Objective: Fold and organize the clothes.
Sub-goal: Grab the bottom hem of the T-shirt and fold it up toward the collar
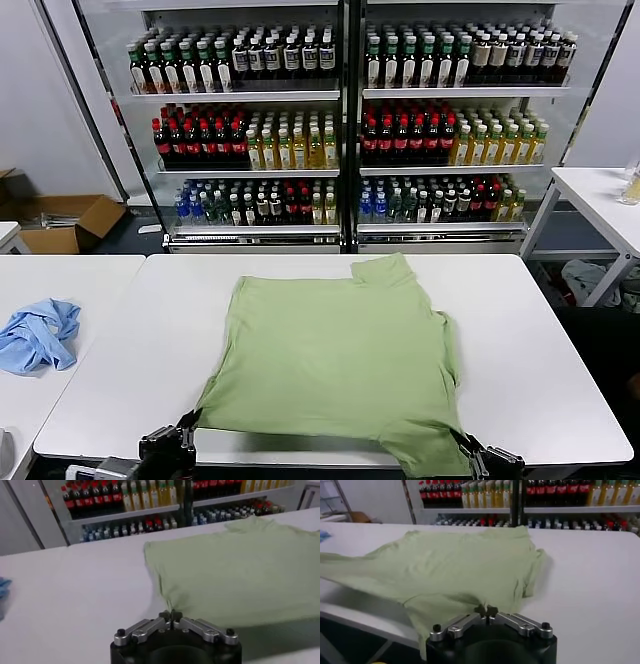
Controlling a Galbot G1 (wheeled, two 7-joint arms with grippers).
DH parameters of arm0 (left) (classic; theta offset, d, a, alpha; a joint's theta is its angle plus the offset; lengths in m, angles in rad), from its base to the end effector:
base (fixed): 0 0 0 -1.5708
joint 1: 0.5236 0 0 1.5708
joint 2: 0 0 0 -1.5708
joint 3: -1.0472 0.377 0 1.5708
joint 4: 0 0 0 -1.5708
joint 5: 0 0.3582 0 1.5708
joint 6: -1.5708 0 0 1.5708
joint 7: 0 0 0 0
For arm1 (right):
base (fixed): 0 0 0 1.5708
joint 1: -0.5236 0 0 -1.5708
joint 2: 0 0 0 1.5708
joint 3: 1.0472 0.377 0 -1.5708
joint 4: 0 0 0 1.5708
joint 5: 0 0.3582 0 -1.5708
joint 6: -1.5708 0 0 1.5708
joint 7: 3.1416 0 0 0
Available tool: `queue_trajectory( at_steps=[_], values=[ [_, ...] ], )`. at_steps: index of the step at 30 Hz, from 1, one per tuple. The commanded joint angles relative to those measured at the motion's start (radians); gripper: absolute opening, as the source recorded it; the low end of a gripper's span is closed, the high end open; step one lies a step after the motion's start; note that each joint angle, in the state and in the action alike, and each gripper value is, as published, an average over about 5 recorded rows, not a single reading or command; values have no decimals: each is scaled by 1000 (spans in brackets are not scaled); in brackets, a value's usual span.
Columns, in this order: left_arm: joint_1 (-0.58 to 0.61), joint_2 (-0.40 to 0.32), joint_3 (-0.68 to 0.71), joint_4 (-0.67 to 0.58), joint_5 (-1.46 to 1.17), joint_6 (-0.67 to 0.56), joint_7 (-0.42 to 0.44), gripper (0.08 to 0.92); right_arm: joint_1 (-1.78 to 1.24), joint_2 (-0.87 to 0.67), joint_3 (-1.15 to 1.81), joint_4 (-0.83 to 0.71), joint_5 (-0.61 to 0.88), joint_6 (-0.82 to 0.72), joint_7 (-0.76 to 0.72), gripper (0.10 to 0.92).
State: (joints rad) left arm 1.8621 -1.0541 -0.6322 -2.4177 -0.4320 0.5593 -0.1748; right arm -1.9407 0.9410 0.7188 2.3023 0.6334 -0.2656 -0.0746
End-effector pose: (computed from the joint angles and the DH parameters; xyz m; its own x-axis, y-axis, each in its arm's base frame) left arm 0.1023 0.0760 -0.2277 -0.8432 0.0917 0.5297 0.1635 0.9824 0.0903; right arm 0.1009 -0.1229 -0.2544 -0.8384 -0.3462 0.4211 -0.3292 0.9372 0.1150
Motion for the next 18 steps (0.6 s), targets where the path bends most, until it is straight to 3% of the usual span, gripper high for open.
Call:
queue_trajectory(
  at_steps=[1,9,18],
  values=[
    [-200,7,-9,65,-84,-10,67,81,290,-2,-126,-48,67,-49,61,111],
    [-346,-55,83,254,-69,-63,100,81,430,18,-198,-161,35,-60,93,111],
    [-453,-73,105,393,-57,-76,124,81,496,37,-239,-246,-27,-64,111,111]
  ],
)
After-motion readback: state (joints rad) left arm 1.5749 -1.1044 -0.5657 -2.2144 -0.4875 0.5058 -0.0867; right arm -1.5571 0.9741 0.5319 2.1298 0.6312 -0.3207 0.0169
